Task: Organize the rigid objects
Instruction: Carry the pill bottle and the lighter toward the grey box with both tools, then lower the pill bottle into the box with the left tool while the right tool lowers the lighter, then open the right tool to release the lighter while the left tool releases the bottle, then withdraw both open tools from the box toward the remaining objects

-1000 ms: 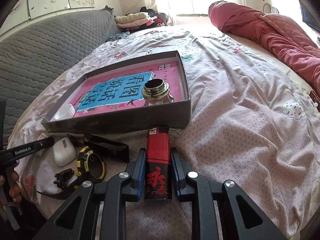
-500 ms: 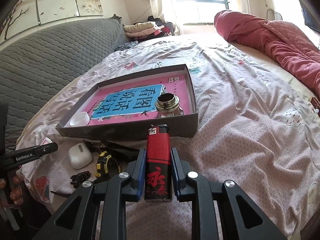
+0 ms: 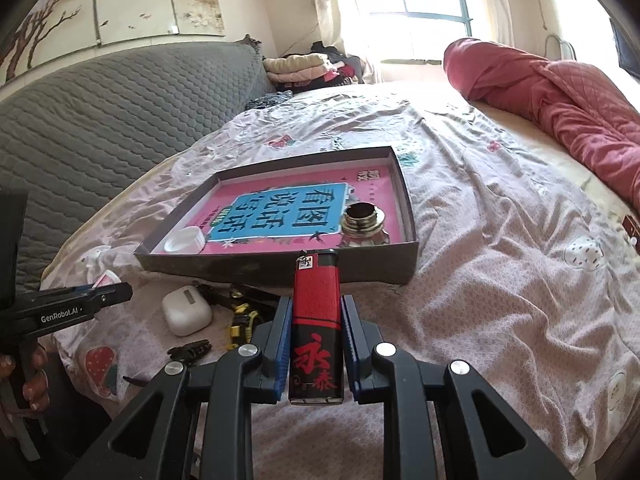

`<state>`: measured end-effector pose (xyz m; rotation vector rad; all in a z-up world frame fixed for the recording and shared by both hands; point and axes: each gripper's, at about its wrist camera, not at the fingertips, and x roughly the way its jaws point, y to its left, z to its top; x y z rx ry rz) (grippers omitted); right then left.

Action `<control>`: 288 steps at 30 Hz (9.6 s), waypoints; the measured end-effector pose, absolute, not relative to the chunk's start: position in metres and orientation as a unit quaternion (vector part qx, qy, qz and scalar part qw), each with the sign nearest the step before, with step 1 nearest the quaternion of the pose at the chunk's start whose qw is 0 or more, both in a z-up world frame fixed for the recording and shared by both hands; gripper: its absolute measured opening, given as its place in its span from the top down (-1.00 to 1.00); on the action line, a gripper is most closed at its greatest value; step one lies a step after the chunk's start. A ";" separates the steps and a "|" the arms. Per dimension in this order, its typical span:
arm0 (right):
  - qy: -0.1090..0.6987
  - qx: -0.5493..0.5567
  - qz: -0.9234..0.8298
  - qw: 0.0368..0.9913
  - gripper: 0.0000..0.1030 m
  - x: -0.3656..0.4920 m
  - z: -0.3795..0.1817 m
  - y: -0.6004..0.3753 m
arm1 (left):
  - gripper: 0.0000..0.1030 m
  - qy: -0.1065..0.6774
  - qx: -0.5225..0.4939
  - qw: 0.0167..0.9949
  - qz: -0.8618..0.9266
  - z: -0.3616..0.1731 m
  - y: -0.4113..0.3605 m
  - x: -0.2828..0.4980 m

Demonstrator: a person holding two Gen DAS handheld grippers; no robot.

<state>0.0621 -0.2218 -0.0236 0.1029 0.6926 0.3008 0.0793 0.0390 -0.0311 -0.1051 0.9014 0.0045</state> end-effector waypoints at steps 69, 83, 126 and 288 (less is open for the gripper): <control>0.235 0.048 0.160 0.958 0.55 0.084 0.031 -0.196 | 0.47 0.367 -0.011 0.930 -0.018 0.029 -0.005 0.117; 0.225 0.059 0.152 0.961 0.55 0.102 0.038 -0.201 | 0.47 0.380 -0.019 0.925 -0.019 0.028 -0.003 0.148; 0.328 0.040 0.161 0.930 0.55 0.168 -0.038 -0.184 | 0.47 0.434 -0.010 0.900 -0.034 -0.028 -0.031 0.203; 0.281 0.040 0.106 0.953 -0.05 0.045 0.002 -0.216 | -0.38 0.393 -0.083 0.912 -0.084 0.033 0.014 0.093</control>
